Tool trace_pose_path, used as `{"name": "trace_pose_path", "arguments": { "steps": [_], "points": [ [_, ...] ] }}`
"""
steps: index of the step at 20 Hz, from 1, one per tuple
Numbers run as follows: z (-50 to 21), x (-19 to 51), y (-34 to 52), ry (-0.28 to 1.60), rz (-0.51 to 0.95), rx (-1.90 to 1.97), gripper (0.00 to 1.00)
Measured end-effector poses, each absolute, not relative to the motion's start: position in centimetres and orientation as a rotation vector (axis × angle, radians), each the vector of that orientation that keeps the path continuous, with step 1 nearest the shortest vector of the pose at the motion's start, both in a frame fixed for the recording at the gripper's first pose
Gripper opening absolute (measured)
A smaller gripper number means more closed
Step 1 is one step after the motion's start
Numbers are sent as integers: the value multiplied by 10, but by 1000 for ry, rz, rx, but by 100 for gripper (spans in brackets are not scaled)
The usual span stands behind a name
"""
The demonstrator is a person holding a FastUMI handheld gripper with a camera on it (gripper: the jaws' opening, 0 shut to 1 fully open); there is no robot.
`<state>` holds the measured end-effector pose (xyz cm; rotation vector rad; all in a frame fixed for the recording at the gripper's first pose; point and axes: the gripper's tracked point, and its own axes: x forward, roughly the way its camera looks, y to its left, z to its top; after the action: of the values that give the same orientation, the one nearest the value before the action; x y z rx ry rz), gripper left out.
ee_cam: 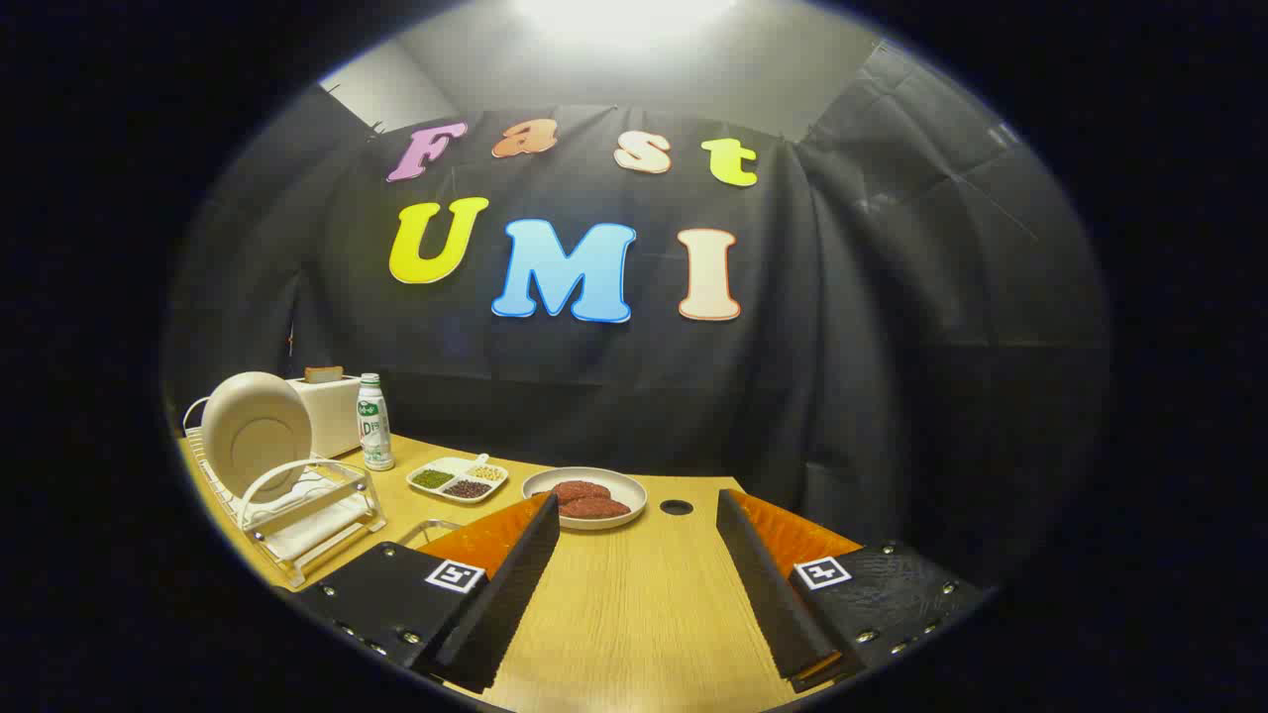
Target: Take the plate from the dish rack, then take the spoon from the basket and place it into the plate.
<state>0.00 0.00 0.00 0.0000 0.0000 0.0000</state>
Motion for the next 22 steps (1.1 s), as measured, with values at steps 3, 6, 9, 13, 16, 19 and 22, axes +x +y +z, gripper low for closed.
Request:
{"name": "trace_pose_path", "arguments": {
  "steps": [3,6,9,13,16,19,22],
  "points": [
    [40,-25,25,-30,-2,-21,94],
    [77,-46,59,-33,3,5,94],
    [114,-62,90,-50,-21,1,94],
    [155,-78,128,-84,-62,1,94],
    [175,-86,173,-93,-19,30,62],
    [183,-88,213,-95,42,63,63],
    [180,-84,253,-61,89,94,62]
  ]
}}
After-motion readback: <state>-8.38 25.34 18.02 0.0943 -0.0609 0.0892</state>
